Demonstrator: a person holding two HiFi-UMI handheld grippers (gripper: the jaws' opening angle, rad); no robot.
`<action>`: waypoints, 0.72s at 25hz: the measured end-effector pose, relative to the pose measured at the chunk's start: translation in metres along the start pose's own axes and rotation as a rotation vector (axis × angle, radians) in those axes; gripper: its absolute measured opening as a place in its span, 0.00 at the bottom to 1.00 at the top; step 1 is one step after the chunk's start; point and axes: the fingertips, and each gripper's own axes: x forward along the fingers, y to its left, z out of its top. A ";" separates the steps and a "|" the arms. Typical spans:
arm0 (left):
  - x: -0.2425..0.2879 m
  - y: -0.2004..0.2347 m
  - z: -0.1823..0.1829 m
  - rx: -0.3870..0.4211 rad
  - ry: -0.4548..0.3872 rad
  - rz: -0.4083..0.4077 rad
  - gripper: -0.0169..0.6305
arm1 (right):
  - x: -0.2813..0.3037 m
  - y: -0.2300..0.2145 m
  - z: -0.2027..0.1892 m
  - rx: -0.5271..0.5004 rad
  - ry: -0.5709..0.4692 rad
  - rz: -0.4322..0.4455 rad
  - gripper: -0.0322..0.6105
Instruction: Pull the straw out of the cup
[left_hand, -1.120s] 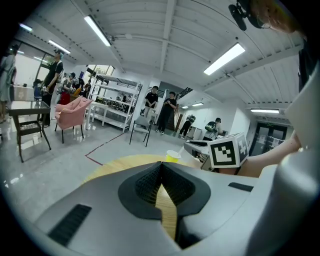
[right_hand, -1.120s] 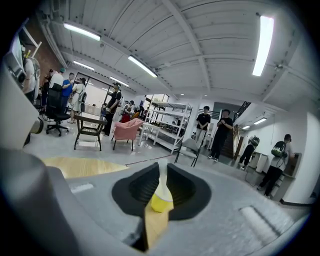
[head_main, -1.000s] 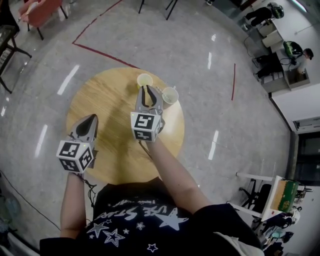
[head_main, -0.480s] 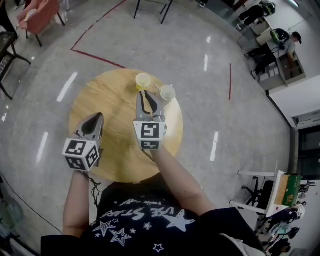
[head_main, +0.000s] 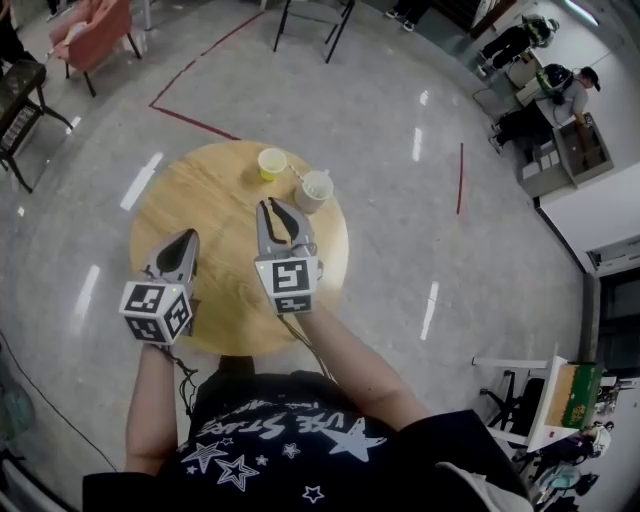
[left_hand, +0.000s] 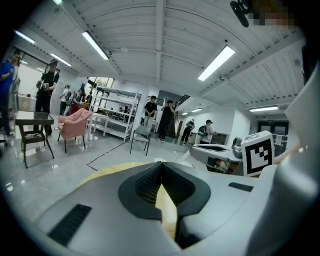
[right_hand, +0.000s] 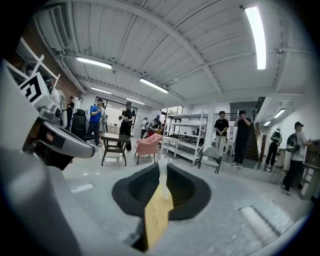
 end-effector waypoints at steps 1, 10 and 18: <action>-0.005 -0.012 -0.003 0.002 -0.001 0.006 0.04 | -0.012 -0.002 0.000 0.001 -0.005 0.010 0.12; -0.041 -0.072 -0.020 0.013 -0.029 0.052 0.04 | -0.078 0.001 0.001 0.004 -0.047 0.080 0.12; -0.069 -0.119 -0.027 0.022 -0.060 0.091 0.04 | -0.130 -0.003 0.000 0.008 -0.075 0.112 0.12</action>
